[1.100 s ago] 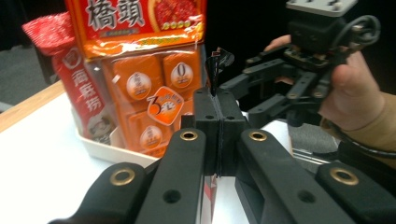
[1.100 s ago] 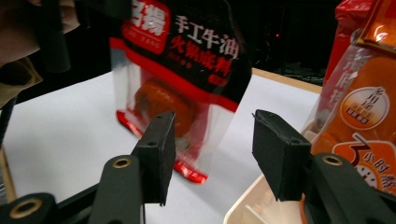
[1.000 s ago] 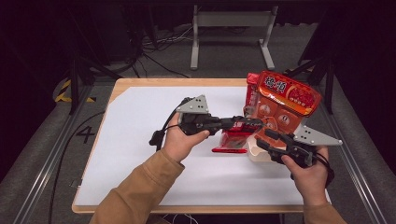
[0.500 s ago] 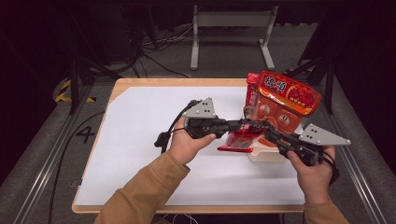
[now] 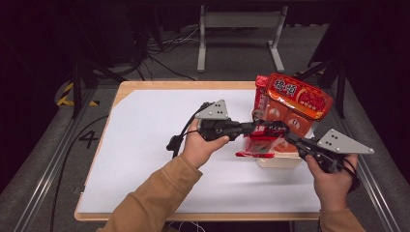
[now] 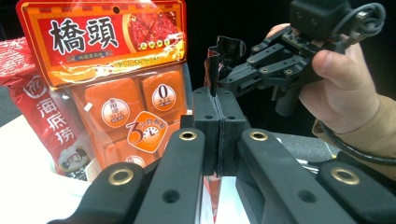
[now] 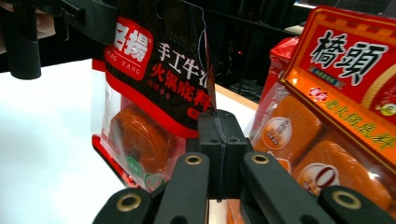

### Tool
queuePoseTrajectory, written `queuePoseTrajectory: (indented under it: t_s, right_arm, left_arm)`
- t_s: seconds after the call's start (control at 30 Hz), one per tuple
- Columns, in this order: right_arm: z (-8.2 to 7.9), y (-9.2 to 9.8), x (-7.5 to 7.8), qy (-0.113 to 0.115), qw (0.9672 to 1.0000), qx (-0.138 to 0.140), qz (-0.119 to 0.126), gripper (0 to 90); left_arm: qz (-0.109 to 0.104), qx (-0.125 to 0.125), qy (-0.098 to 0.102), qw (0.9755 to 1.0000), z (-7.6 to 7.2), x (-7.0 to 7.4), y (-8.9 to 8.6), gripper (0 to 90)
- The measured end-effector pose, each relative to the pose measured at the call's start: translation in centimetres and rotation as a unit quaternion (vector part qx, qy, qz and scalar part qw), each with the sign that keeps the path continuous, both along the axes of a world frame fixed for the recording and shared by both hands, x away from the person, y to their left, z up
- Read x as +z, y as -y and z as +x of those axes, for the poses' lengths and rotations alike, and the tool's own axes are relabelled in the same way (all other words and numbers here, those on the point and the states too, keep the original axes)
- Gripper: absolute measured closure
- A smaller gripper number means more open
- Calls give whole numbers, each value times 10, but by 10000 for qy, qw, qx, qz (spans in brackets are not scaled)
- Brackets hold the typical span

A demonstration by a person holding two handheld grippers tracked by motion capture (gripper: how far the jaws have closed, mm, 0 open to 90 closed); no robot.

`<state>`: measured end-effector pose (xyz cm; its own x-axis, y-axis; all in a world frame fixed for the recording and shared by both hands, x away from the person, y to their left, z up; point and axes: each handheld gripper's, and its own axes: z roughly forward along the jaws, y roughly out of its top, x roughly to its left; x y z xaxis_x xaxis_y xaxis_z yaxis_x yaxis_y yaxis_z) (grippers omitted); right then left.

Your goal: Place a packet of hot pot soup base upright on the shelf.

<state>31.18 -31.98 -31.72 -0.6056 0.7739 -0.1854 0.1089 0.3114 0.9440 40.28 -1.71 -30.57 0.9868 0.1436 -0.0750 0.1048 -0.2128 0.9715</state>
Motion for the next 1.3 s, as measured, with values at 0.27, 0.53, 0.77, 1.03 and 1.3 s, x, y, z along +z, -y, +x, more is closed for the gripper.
queuePoseTrajectory:
  t_s: [0.27,0.53,0.77,1.03,1.3]
  right_arm:
    - [-2,6,2,73,9998,-154,-99,900]
    - [-4,12,2,93,9994,-293,-140,900]
    - [-6,18,0,91,9989,-423,-169,900]
    - [-7,25,1,250,9981,-541,-146,900]
    - [-5,27,-1,226,9975,-619,-254,900]
  left_arm:
    - [36,20,-62,10000,6,-5,7,894]
    - [106,133,-117,9998,14,-9,18,894]
    - [139,109,-78,9998,18,-10,29,894]
    - [111,127,76,9998,20,-6,38,893]
    - [160,147,52,9997,22,-11,43,891]
